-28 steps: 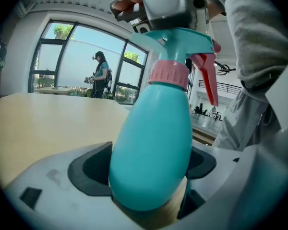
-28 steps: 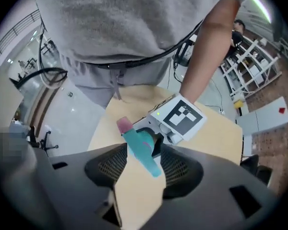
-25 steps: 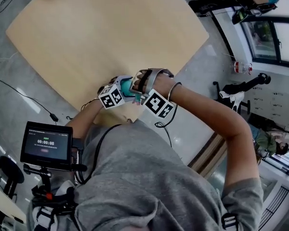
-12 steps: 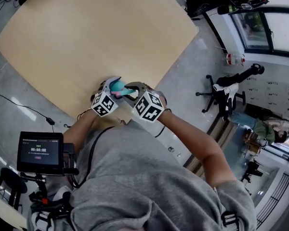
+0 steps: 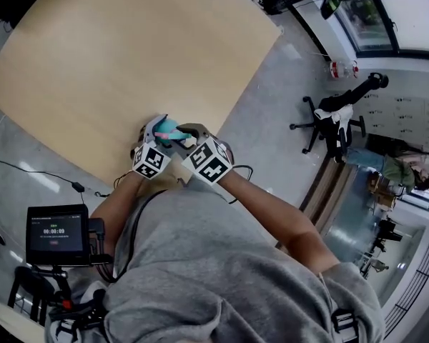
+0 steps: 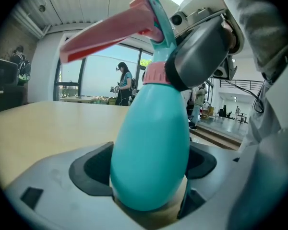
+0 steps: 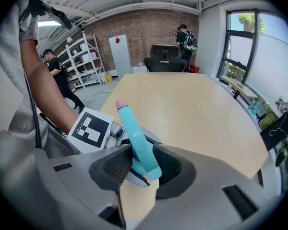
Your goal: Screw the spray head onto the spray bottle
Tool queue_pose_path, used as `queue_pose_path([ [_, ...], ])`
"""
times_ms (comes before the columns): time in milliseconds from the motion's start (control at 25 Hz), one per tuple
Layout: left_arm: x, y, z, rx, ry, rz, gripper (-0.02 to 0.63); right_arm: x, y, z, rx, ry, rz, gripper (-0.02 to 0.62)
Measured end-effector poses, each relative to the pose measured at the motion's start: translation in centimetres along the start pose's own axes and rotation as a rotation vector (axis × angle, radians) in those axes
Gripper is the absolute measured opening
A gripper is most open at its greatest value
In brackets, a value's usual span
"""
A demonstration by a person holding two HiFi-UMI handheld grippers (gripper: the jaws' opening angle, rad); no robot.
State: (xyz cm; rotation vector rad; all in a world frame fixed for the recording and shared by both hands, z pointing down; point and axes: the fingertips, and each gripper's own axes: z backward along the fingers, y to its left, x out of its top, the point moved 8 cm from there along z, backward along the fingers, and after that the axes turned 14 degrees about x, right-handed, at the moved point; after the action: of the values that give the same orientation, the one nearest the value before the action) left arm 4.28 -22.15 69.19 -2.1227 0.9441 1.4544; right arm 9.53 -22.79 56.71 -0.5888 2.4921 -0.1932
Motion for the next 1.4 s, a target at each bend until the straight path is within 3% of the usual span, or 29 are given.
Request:
queue_pose_path([
  [80,0.0,-0.1,-0.2,-0.011,0.007,0.006,0.4,0.0,-0.3,0.2,0.048,0.064,0.117,0.132],
  [240,0.0,0.0,-0.6,-0.024,0.016,0.009,0.4,1.7,0.3,1.0,0.083,0.326,0.563,0.175],
  [360,-0.1,0.0,-0.6,-0.023,0.018,0.008,0.4,2.5,0.7,0.1,0.135,0.426,0.674,0.175],
  [520,0.0,0.2,-0.8,-0.008,0.013,0.014,0.4,2.6,0.2,-1.3,0.102,0.472,0.566,0.144],
  [760,0.1,0.2,-0.8,0.024,0.004,0.0,0.4,2.4,-0.4,-1.0,-0.012,0.287,0.202,0.138],
  [880,0.2,0.4,-1.3,0.025,-0.008,-0.014,0.4,2.2,-0.8,-0.9,-0.064,0.23,0.095,0.138],
  [1080,-1.3,0.5,-0.2,0.029,0.059,-0.002,0.4,2.5,-0.1,-2.3,-0.055,0.245,0.101,0.138],
  [1200,-2.4,1.4,0.7,0.038,0.078,-0.107,0.402,2.7,0.1,-2.9,-0.067,0.234,0.117,0.141],
  [1400,-3.1,2.8,2.4,-0.067,0.038,-0.156,0.422,2.3,-1.2,-4.8,-0.13,0.251,0.156,0.143],
])
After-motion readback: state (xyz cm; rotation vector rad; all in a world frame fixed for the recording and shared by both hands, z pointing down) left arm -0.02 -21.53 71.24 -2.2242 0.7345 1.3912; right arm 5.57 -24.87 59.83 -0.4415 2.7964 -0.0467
